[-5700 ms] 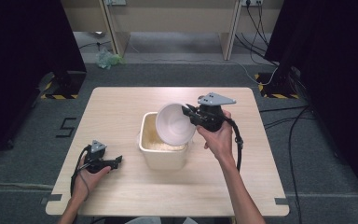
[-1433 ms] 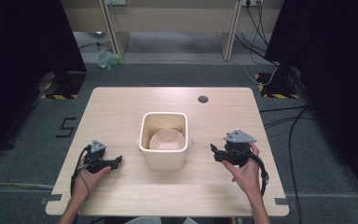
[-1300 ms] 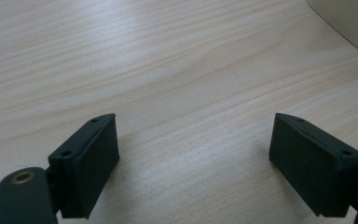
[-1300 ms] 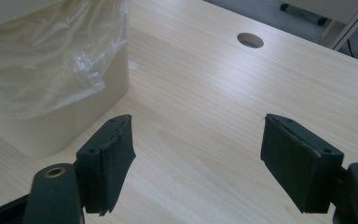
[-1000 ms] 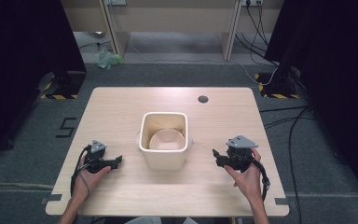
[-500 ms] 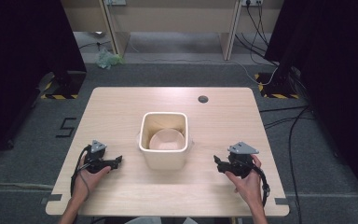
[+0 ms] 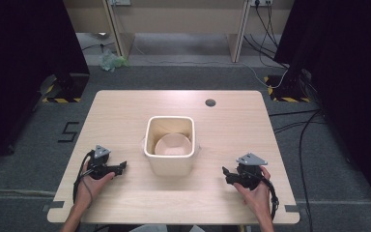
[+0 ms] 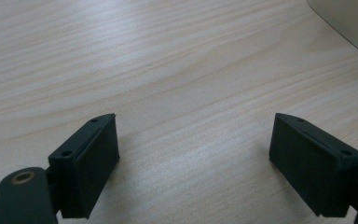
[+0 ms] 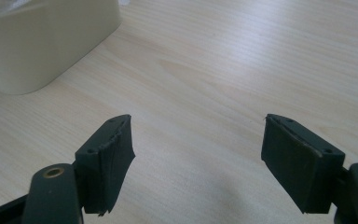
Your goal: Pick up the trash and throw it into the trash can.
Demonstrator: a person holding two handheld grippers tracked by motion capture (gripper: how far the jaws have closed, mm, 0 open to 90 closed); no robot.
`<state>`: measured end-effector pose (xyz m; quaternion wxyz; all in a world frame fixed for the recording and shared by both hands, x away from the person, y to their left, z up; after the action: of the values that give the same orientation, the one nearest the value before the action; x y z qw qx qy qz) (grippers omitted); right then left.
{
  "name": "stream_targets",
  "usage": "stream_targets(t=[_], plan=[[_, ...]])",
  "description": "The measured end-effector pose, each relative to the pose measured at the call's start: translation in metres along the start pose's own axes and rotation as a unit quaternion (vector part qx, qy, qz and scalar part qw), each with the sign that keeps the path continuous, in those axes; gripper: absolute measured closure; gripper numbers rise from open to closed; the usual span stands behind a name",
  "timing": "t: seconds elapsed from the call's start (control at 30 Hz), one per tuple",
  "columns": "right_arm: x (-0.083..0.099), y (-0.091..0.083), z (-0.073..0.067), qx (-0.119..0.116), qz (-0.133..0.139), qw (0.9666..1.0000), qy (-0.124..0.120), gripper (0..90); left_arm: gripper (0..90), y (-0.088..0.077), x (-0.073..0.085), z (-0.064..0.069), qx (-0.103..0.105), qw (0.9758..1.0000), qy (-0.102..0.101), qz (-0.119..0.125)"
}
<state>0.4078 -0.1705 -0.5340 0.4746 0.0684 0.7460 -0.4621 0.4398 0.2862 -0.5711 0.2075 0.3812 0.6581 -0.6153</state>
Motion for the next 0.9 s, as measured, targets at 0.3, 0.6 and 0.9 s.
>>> stream_targets(t=[0.3, 0.6, 0.9], plan=[[0.010, 0.000, -0.001, 0.006, -0.011, 0.9999, 0.001, 24.6, 14.7, 0.000, 0.000, 0.000, 0.000, 1.0000, 0.000, 0.000], [0.017, -0.002, -0.003, 0.007, -0.012, 0.9999, -0.002, 24.6, 14.7, 0.000, 0.000, 0.000, 0.000, 1.0000, 0.000, 0.000], [0.029, -0.003, -0.007, 0.003, -0.019, 0.9998, 0.007, 24.6, 14.7, 0.000, 0.000, 0.000, 0.000, 1.0000, 0.000, 0.000]])
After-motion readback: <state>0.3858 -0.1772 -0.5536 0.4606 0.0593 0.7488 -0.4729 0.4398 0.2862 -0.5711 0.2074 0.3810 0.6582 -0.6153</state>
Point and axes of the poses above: each handheld gripper's, and its own axes: y roughly forward along the jaws, x roughly out of its underside, z roughly to its right, the point moved 7 cm from there along y, roughly forward along the jaws, and after that the axes turned 15 degrees about -x, right-handed, at the moved point
